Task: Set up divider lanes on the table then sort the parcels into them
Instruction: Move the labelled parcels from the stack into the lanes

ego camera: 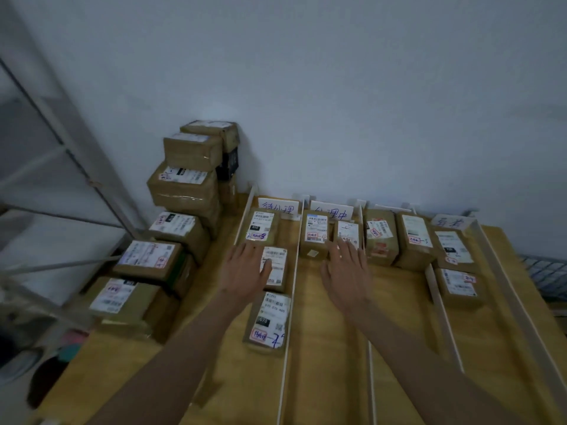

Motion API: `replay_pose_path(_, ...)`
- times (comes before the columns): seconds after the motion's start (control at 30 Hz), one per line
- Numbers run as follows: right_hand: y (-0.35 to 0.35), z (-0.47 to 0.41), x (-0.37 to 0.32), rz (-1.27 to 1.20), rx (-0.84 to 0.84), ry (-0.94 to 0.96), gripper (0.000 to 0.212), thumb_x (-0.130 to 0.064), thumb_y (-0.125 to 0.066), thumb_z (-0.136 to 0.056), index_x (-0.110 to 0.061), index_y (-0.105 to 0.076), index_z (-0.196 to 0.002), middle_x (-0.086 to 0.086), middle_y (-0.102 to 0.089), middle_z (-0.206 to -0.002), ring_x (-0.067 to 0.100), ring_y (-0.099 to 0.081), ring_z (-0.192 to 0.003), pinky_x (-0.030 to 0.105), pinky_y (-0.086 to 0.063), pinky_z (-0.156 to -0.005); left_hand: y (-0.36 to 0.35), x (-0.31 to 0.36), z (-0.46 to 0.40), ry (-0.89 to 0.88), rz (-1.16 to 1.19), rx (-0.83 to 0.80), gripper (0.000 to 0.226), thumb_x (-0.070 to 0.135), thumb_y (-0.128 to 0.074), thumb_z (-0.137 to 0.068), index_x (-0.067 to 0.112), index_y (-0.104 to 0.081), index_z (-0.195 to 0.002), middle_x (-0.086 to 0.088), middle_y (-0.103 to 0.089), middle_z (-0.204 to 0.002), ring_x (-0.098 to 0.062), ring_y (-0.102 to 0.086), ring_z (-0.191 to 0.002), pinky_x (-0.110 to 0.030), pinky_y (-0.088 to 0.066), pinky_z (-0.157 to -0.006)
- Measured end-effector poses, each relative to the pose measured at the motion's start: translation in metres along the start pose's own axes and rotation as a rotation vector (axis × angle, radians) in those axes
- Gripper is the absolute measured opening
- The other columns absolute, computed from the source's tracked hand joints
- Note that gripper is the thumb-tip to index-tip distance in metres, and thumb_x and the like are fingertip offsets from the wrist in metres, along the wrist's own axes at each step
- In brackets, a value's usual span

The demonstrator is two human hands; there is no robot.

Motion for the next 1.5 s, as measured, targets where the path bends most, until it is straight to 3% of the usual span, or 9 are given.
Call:
replay_pose_path(0.37, 0.015, 0.053, -0.105, -0.113, 0.025, 0.120, 0.040, -0.035, -0.036, -0.099, -0.019, -0.048, -0.134, 0.005, -0.056, -0.132, 0.024, -0.050, -0.124, 0.041, -0.041, -0.106, 0.042, -0.087, 0.124, 0.163, -0.078, 0.052, 0.039, 0.044, -0.032, -0.101, 0.020, -0.056, -0.122, -0.001, -0.056, -0.129, -0.021, -0.050, -0.123, -0.041, -0.033, -0.110)
replay_pose_path(0.73, -0.009, 0.042, -0.212, -0.168, 0.013, 0.122, 0.036, -0.033, -0.042, -0.100, -0.016, -0.050, -0.132, 0.006, -0.058, -0.127, 0.025, -0.056, -0.115, 0.039, -0.045, -0.096, 0.043, -0.196, 0.127, 0.235, -0.001, 0.035, 0.050, 0.046, -0.027, -0.102, 0.017, -0.047, -0.137, -0.007, -0.048, -0.143, -0.025, -0.045, -0.130, -0.044, -0.029, -0.114)
replay_pose_path(0.97, -0.055, 0.037, -0.293, -0.181, -0.078, 0.065, 0.033, -0.032, -0.041, -0.101, -0.015, -0.050, -0.128, 0.006, -0.058, -0.122, 0.025, -0.055, -0.111, 0.040, -0.045, -0.093, 0.015, -0.302, 0.128, 0.207, 0.030, 0.005, 0.043, 0.043, -0.039, -0.099, 0.018, -0.048, -0.134, -0.005, -0.054, -0.135, -0.026, -0.052, -0.123, -0.043, -0.036, -0.110)
replay_pose_path(1.17, -0.095, 0.036, -0.354, -0.207, -0.199, -0.008, 0.026, -0.030, -0.040, -0.102, -0.017, -0.047, -0.123, 0.005, -0.056, -0.120, 0.024, -0.055, -0.109, 0.038, -0.046, -0.092, -0.009, -0.376, 0.119, 0.208, 0.036, -0.099, 0.036, 0.039, -0.043, -0.098, 0.018, -0.051, -0.125, -0.007, -0.056, -0.124, -0.027, -0.056, -0.113, -0.040, -0.043, -0.095)
replay_pose_path(1.3, -0.123, 0.038, -0.383, -0.253, -0.298, -0.062, 0.030, -0.030, -0.038, -0.102, -0.016, -0.044, -0.128, 0.007, -0.056, -0.123, 0.026, -0.052, -0.115, 0.040, -0.044, -0.095, -0.036, -0.400, 0.116, 0.299, 0.152, -0.230, 0.053, 0.045, -0.041, -0.098, 0.018, -0.036, -0.143, -0.009, -0.046, -0.141, -0.031, -0.051, -0.123, -0.044, -0.044, -0.097)
replay_pose_path(1.4, -0.148, 0.040, -0.395, -0.292, -0.375, -0.111, 0.034, -0.035, -0.038, -0.102, -0.017, -0.039, -0.132, 0.007, -0.059, -0.123, 0.026, -0.057, -0.111, 0.044, -0.048, -0.093, -0.053, -0.409, 0.114, 0.380, 0.242, -0.325, 0.052, 0.048, -0.039, -0.099, 0.013, -0.041, -0.138, -0.009, -0.048, -0.137, -0.031, -0.051, -0.121, -0.044, -0.044, -0.096)
replay_pose_path(1.5, -0.163, 0.042, -0.403, -0.422, -0.464, -0.220, 0.037, -0.035, -0.039, -0.102, -0.019, -0.034, -0.135, 0.008, -0.062, -0.117, 0.027, -0.062, -0.103, 0.049, -0.053, -0.088, -0.065, -0.412, 0.114, 0.460, 0.440, -0.295, 0.051, 0.047, -0.042, -0.099, 0.010, -0.044, -0.134, -0.011, -0.050, -0.134, -0.031, -0.055, -0.115, -0.042, -0.046, -0.090)
Point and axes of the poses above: each hand's wrist, its own z-axis away from the middle knuckle, its own y-axis out of the back of the hand, x = y × z, the point moved 4 cm from there along -z, towards the middle knuckle
